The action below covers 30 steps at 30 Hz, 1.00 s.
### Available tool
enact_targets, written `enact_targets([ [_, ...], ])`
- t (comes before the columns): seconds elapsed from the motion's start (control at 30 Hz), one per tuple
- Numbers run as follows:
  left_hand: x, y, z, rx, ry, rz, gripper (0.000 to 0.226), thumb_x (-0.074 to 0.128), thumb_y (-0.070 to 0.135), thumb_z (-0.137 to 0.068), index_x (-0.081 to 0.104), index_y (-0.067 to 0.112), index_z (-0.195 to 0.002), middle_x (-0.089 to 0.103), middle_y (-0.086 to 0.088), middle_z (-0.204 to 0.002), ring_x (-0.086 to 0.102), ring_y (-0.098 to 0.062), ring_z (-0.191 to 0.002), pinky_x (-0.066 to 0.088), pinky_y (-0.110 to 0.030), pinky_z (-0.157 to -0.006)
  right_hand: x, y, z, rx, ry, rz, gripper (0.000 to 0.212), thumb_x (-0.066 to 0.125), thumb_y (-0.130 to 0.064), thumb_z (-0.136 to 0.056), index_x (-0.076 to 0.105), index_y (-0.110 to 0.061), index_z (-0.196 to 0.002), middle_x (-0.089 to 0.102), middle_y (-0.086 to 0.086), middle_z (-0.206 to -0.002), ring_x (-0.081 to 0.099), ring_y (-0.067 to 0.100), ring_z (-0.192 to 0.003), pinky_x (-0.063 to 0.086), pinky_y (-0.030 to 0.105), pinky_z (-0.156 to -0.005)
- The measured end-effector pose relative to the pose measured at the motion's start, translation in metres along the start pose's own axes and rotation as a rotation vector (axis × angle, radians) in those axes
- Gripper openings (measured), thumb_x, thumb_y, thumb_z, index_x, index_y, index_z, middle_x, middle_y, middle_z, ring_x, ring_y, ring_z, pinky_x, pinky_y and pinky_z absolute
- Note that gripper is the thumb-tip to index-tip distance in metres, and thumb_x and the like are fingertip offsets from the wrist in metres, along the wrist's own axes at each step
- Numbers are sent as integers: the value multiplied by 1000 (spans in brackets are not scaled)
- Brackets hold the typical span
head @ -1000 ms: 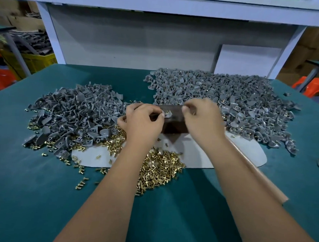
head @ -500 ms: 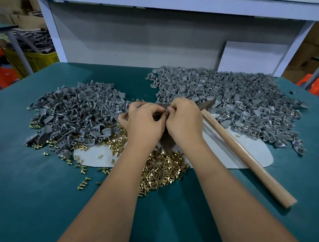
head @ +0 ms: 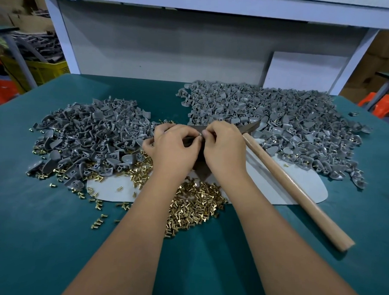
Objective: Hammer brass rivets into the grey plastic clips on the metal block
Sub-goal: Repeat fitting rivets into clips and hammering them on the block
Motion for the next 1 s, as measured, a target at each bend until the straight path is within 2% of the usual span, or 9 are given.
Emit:
enact_targets([
  [0.13, 3, -1, 1, 0, -25, -20, 7, 62, 39, -91, 69, 38, -91, 57, 26, -104, 30, -11, -128, 18, -43, -103, -27, 17, 3, 77, 35, -41, 19, 58, -20, -93, 66, -18, -110, 62, -6, -104, 51, 9, -97, 40, 23, -82],
  [0.23, 6, -2, 0, -7, -37, -27, 6, 61, 39, -92, 67, 38, -90, 54, 27, -103, 28, -10, -127, 13, -36, -94, -65, 43, 2, 162, 154, 456, 25, 54, -28, -93, 64, -11, -109, 60, 9, -108, 51, 22, -97, 41, 34, -77],
  [0.33, 7, -3, -1, -16, -38, -22, 6, 61, 40, -92, 66, 39, -88, 54, 27, -103, 28, -11, -126, 13, -36, -91, -63, 65, 8, 261, -95, 740, 35, 51, -36, -94, 64, -5, -105, 59, 19, -111, 51, 37, -105, 41, 39, -78],
  [0.4, 7, -3, -1, -16, -39, -22, 6, 61, 41, -91, 65, 40, -87, 55, 28, -104, 29, -12, -126, 16, -39, -96, -53, 71, 11, 288, -208, 743, 31, 52, -32, -93, 62, -6, -107, 61, 16, -111, 51, 36, -108, 36, 36, -72],
  [0.6, 6, -2, 2, -33, -20, -15, 6, 61, 41, -88, 64, 40, -83, 57, 28, -103, 30, -12, -125, 17, -50, -106, -49, 72, 6, 362, -194, 640, 27, 56, -16, -89, 52, -4, -112, 64, 16, -108, 57, 35, -105, 34, 34, -69],
  [0.7, 6, -1, 3, -43, -18, -10, 7, 61, 41, -89, 65, 40, -84, 57, 28, -104, 29, -12, -125, 16, -49, -106, -57, 66, 5, 382, -143, 562, 23, 55, -12, -91, 40, -8, -107, 64, 11, -90, 60, 32, -77, 34, 30, -57],
  [0.8, 5, -1, 3, -52, -10, -7, 8, 61, 41, -89, 65, 41, -83, 57, 28, -102, 29, -10, -123, 14, -44, -102, -77, 49, -1, 322, 8, 544, 22, 54, -12, -91, 36, -15, -102, 48, 1, -67, 36, 18, -49, 20, 25, -45],
  [0.87, 4, -1, 3, -59, -8, -16, 9, 61, 42, -89, 65, 42, -81, 56, 29, -100, 29, -9, -123, 13, -42, -100, -89, 30, -1, 214, 99, 502, 28, 53, -16, -92, 45, -25, -117, 58, 2, -77, 41, 19, -52, 19, 24, -46],
  [1.0, 1, -1, 4, -70, 13, 8, 9, 66, 42, -87, 66, 43, -78, 56, 31, -96, 30, -8, -125, 11, -37, -96, -95, -10, 11, -23, 87, 516, 52, 52, -24, -95, 37, -51, -137, 65, -4, -108, 63, 26, -86, 28, 26, -53],
])
Point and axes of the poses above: each hand's wrist, its own z-axis away from the middle knuckle, its own x-axis out of the palm, y = z × x, the point moved 7 cm from there along -z, towards the middle knuckle
